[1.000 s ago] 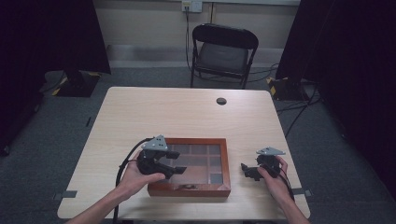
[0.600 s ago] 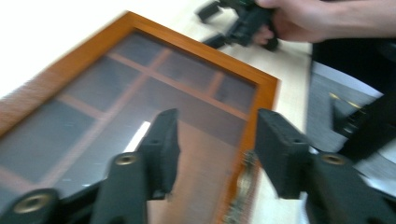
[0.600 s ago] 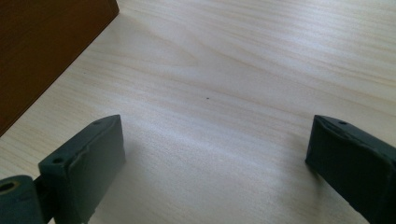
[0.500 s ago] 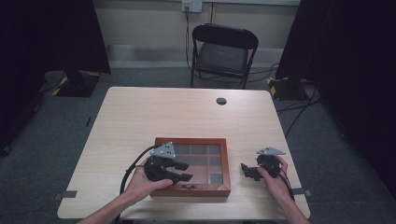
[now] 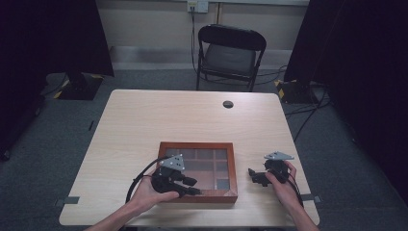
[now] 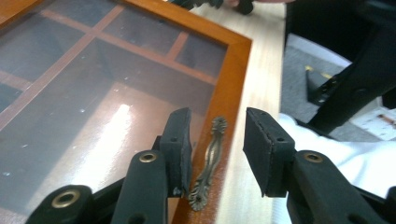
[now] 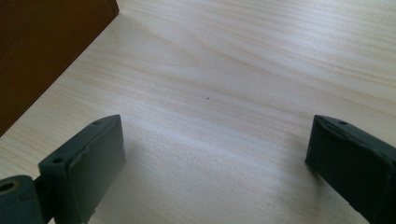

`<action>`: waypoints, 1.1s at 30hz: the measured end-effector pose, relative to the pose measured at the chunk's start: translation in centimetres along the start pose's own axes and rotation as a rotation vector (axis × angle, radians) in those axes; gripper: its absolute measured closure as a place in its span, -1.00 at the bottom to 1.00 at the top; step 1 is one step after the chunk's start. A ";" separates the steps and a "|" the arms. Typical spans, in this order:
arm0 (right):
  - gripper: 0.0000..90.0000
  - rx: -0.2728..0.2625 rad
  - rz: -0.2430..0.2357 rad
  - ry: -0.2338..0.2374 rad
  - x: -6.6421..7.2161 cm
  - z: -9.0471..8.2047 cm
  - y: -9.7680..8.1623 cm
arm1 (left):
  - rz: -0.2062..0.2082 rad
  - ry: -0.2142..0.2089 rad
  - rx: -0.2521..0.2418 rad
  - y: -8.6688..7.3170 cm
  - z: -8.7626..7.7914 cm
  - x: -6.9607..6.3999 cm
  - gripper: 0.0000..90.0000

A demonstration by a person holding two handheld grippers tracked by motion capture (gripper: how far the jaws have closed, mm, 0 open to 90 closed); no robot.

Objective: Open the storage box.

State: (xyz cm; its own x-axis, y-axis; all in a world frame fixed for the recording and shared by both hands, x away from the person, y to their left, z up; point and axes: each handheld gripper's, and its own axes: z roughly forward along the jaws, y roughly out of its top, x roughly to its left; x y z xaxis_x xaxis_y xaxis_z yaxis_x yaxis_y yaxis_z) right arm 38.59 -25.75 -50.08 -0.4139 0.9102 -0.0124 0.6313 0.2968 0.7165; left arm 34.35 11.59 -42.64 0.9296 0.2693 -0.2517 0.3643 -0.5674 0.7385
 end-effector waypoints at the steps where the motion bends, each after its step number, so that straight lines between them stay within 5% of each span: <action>1: -0.92 0.000 0.000 0.000 0.0 0.0 0.0 | 0.002 0.003 -0.005 0.0 0.1 0.0 0.43; 9: -0.92 0.000 -0.001 -0.001 0.0 0.0 0.0 | 0.044 0.002 0.046 -0.2 0.7 0.0 0.71; 19: -0.92 0.000 -0.001 -0.001 0.0 0.0 0.0 | 0.074 0.021 0.009 -0.9 0.9 -0.4 0.77; 33: -0.92 -0.001 -0.002 0.001 0.0 0.0 0.0 | 0.044 0.032 0.039 -0.6 0.8 -0.4 0.80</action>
State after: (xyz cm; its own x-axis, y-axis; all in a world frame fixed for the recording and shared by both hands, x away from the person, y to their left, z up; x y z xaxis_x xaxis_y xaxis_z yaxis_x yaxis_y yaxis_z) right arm 38.61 -25.77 -50.08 -0.4159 0.9093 -0.0128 0.6301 0.2982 0.7169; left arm 33.77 11.16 -43.50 0.9427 0.2676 -0.1992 0.3256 -0.6088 0.7234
